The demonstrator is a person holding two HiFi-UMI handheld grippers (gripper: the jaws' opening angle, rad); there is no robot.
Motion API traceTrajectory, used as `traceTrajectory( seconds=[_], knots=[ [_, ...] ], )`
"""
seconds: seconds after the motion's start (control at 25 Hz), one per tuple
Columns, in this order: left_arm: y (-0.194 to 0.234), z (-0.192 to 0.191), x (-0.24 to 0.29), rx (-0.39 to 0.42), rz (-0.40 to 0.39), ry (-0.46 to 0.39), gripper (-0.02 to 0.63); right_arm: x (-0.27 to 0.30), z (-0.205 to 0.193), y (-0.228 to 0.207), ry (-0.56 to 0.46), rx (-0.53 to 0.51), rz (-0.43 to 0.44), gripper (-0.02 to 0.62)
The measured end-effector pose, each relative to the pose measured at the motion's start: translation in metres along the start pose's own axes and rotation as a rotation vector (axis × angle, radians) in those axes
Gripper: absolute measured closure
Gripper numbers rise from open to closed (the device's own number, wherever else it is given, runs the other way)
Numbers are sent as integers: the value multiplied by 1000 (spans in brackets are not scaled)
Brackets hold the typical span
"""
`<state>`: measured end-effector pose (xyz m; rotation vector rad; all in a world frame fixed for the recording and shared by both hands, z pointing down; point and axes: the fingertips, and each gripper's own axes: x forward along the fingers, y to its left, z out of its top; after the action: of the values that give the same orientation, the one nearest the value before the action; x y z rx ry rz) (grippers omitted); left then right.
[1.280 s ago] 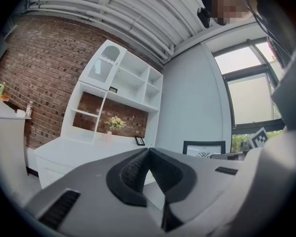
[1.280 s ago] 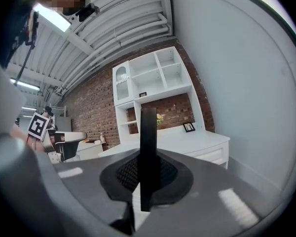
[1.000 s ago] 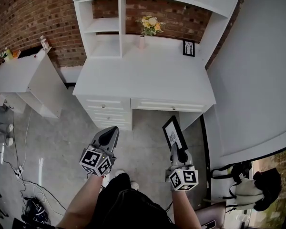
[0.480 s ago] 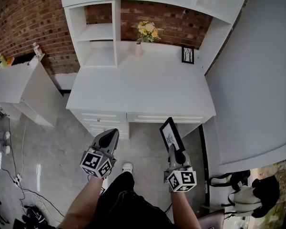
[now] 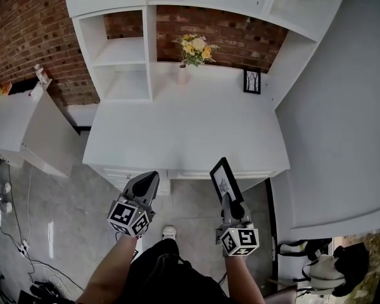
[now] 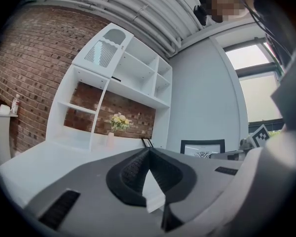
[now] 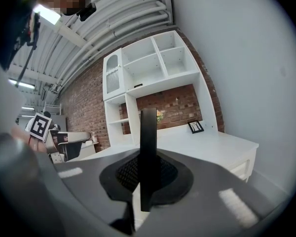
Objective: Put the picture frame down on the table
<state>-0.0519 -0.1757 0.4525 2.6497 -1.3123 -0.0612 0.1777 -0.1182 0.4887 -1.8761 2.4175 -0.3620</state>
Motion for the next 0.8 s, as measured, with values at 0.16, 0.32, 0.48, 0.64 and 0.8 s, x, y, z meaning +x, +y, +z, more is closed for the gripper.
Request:
traceTrajectory(
  seconds=[0.16,0.32,0.48,0.64,0.8],
  knots=[
    [14,3,21,8,-13,7,600,23,4,-6,-1,2,-13,580],
    [25,4,43,6,-27,14,601,45,6,-12,2,1,-23,580],
    [35,3,61,4,-51,27,601,64,5,-17,8,-1,-40,580],
    [43,1,77,2,-70,32,600,78,1,-21,13,5,-55,580],
    [47,-7,87,4,-77,37,601,87,-5,-26,24,8,-67,580]
  ],
)
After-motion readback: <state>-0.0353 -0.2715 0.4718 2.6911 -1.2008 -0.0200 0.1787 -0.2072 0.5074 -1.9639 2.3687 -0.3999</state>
